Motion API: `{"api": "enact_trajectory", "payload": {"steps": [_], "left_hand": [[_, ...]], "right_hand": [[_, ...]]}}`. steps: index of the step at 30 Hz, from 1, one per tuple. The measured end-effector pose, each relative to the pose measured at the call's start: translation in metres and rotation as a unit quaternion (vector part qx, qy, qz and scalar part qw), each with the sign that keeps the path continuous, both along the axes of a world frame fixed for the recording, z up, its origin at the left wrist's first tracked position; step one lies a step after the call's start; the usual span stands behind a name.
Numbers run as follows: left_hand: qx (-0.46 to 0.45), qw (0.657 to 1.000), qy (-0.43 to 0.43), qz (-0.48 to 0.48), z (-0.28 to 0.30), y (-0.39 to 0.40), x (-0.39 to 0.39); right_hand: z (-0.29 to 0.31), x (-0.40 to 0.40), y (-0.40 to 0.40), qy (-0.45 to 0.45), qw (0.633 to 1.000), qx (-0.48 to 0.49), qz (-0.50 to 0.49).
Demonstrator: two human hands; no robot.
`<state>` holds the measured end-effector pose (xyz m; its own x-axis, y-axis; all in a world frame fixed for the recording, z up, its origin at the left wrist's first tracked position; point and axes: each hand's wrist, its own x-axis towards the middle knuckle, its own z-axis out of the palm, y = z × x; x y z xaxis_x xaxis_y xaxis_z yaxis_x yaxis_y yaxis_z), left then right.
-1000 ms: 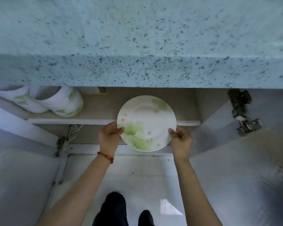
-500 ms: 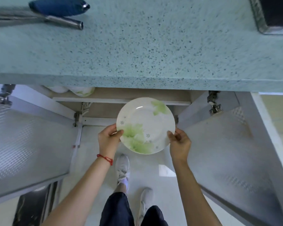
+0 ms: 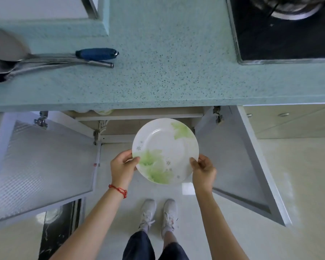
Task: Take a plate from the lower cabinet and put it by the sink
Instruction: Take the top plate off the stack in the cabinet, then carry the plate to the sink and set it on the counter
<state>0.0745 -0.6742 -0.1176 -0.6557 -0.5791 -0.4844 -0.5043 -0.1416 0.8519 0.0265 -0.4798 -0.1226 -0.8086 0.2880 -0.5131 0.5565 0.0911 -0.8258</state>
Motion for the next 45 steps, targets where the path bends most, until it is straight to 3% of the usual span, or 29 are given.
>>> {"api": "enact_trajectory", "payload": {"steps": [11, 22, 45], "left_hand": [[0.019, 0.994, 0.057, -0.088, 0.092, 0.009, 0.009], [0.013, 0.974, 0.093, -0.207, 0.139, 0.052, 0.004], [0.038, 0.877, 0.085, -0.471, 0.166, 0.318, 0.008]], "right_hand": [[0.085, 0.039, 0.019, 0.037, 0.996, -0.017, -0.077], [0.138, 0.084, 0.061, 0.089, 0.980, -0.009, -0.180], [0.163, 0.200, 0.266, 0.125, 0.876, 0.035, -0.464]]}}
